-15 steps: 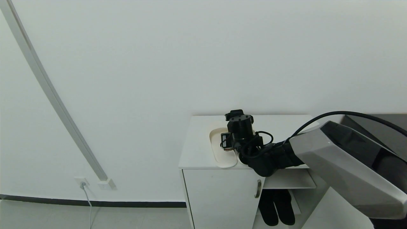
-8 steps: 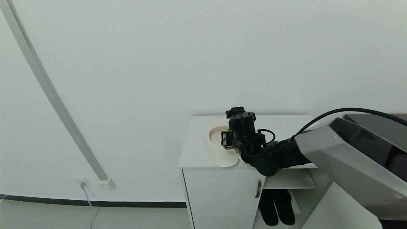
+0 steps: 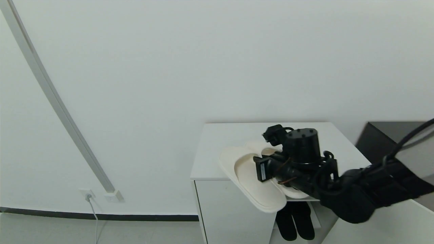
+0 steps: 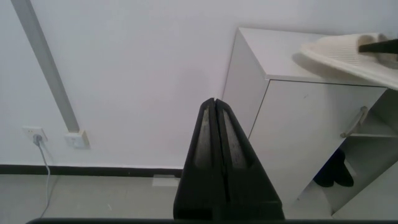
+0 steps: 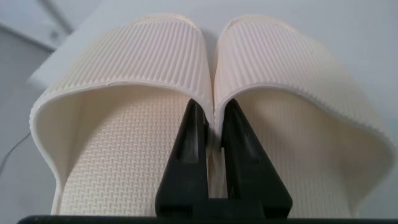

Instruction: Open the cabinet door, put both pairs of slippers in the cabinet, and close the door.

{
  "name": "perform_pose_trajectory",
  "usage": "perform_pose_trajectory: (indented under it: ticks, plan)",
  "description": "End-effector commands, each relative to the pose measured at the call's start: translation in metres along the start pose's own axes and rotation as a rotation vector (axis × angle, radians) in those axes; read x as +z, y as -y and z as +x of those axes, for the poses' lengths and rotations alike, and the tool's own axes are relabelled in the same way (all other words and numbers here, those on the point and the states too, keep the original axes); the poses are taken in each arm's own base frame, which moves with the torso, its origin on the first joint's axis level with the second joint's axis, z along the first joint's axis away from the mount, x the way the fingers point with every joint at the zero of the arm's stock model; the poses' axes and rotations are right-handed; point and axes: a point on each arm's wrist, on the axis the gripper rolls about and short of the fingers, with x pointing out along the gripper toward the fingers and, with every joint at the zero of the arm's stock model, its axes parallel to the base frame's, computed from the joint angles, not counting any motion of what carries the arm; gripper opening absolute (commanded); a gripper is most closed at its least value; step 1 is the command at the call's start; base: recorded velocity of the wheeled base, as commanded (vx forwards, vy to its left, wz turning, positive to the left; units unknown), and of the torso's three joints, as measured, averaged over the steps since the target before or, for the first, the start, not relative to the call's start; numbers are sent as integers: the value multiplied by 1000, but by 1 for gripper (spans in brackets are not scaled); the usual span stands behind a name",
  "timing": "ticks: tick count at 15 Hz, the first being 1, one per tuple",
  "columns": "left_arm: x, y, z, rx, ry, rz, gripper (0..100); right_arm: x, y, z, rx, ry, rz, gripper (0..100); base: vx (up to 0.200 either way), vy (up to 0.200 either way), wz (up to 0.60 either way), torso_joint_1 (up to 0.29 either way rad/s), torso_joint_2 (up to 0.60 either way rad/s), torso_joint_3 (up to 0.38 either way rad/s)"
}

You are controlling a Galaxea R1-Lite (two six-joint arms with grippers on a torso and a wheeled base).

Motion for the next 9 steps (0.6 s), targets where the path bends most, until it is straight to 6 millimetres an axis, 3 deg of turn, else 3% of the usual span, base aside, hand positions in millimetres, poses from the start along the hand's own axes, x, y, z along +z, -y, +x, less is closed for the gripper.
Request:
perform_pose_trajectory:
  ticks: [1,4,9]
  plan:
    - [0,0,0,1,-2,0,0,14,7,-78,167,75,-22,0,0,0,0,0,0,0]
    - [0,0,0,1,-2,1,0,11,14,-102,282,35,-20,0,0,0,0,0,0,0]
    - [0,0,0,1,-2,-2,0,5,12,-92,281,2,-54,0,0,0,0,0,0,0]
